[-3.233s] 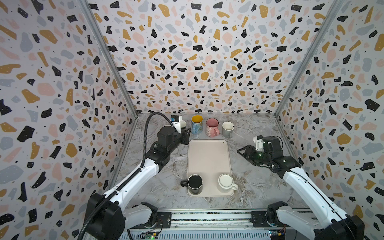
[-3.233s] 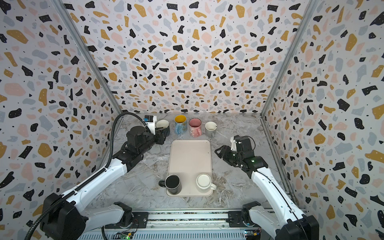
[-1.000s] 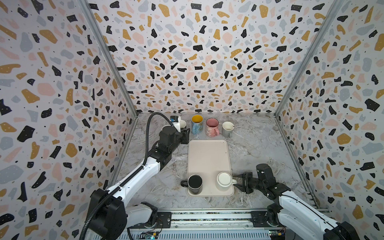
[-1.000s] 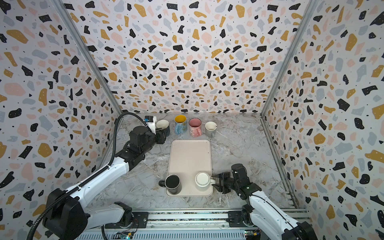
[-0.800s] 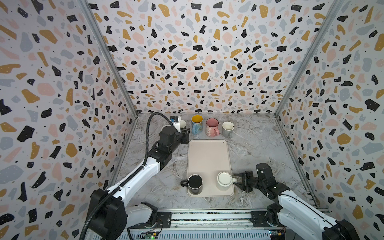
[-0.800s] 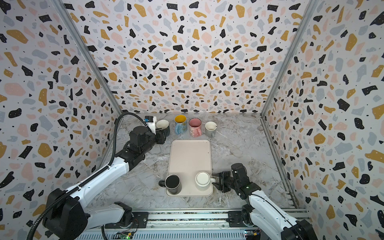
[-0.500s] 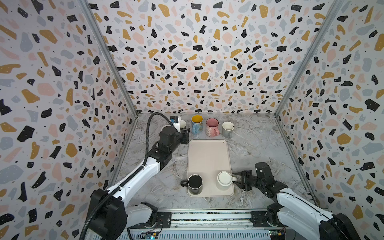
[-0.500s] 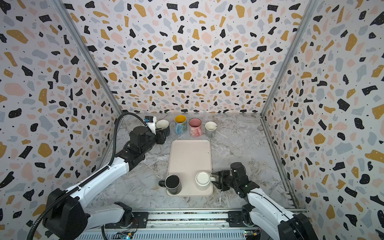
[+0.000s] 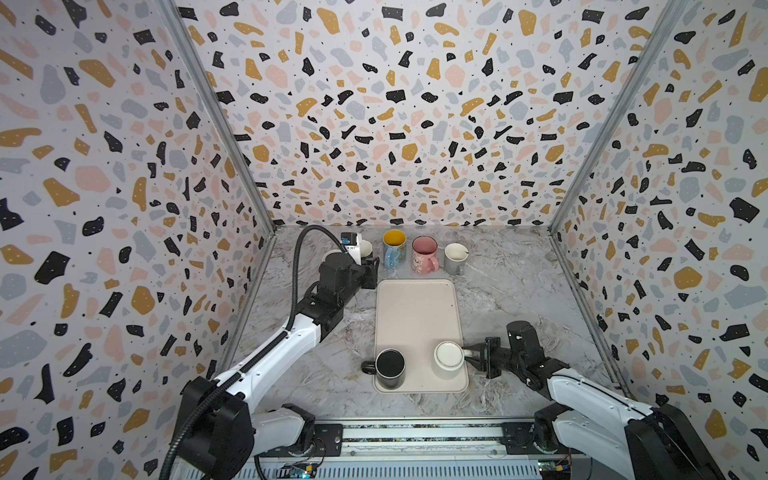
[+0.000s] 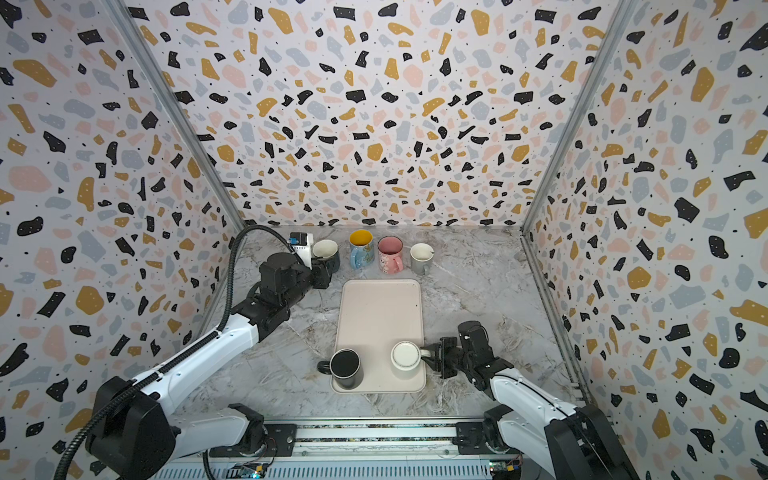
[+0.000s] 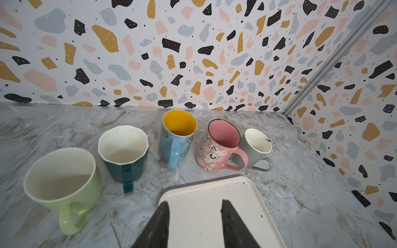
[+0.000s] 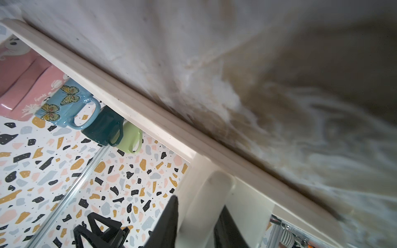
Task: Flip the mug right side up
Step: 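Lower the right gripper onto the upside-down white mug's handle and close it, then lift and rotate the white mug upright with the right gripper while the left gripper approaches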
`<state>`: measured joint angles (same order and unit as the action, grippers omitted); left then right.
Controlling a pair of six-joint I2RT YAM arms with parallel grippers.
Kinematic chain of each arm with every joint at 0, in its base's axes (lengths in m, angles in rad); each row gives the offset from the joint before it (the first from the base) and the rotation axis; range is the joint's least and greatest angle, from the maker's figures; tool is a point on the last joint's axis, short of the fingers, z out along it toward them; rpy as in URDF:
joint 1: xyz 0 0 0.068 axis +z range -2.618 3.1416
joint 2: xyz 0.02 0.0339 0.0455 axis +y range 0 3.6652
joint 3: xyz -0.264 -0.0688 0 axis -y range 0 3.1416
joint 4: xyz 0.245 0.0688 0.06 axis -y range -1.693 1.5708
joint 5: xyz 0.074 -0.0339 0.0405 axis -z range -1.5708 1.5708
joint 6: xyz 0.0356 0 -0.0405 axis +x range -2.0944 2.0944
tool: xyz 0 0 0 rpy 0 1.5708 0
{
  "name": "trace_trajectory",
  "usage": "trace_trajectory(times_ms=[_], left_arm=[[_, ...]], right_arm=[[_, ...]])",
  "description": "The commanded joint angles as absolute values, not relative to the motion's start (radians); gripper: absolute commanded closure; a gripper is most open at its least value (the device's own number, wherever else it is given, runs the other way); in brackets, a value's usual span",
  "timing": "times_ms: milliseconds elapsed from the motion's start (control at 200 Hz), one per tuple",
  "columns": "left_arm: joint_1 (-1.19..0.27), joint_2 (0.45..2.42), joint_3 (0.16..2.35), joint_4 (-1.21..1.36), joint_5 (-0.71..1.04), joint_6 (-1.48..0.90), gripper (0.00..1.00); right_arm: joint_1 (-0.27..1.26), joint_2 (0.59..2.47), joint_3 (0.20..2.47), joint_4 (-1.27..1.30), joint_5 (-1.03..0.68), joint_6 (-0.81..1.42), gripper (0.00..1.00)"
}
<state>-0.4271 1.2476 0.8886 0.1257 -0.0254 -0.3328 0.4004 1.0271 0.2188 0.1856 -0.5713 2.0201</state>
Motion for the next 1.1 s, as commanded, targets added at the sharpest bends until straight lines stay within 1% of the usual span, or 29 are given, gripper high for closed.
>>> trace_trajectory(times_ms=[0, 115, 200, 350, 440, 551, 756, 841, 881, 1091], left_arm=[[-0.423, 1.257, 0.882, 0.148, -0.035, -0.323, 0.59], [-0.423, 1.258, 0.881, 0.146, -0.037, -0.321, 0.59], [-0.422, 1.259, 0.882, 0.145, -0.038, -0.321, 0.59], [-0.423, 1.262, 0.884, 0.144, -0.037, -0.321, 0.59], [-0.424, 1.262, 0.886, 0.141, -0.037, -0.321, 0.59], [-0.424, 1.265, 0.890, 0.140, -0.037, -0.320, 0.59], [-0.423, 1.275, 0.900, 0.139, -0.029, -0.327, 0.59], [-0.423, 1.280, 0.906, 0.134, -0.028, -0.327, 0.59], [-0.424, 1.281, 0.909, 0.132, -0.027, -0.328, 0.59], [-0.423, 1.297, 0.928, 0.122, -0.017, -0.331, 0.59]], right_arm=[[0.405, 1.038, 0.255, 0.211, -0.588, 2.007, 0.77], [0.405, 1.043, 0.250, 0.224, -0.589, 2.007, 0.87], [0.405, 1.043, 0.248, 0.234, -0.589, 2.007, 1.00], [0.405, 1.045, 0.247, 0.254, -0.582, 1.994, 1.00], [0.405, 1.048, 0.251, 0.311, -0.575, 1.958, 1.00], [0.405, 1.063, 0.280, 0.389, -0.565, 1.875, 1.00], [0.405, 1.088, 0.397, 0.396, -0.562, 1.677, 1.00], [0.405, 1.100, 0.422, 0.445, -0.560, 1.602, 1.00], [0.405, 1.110, 0.438, 0.480, -0.575, 1.566, 1.00], [0.408, 1.166, 0.531, 0.489, -0.636, 1.402, 1.00]])
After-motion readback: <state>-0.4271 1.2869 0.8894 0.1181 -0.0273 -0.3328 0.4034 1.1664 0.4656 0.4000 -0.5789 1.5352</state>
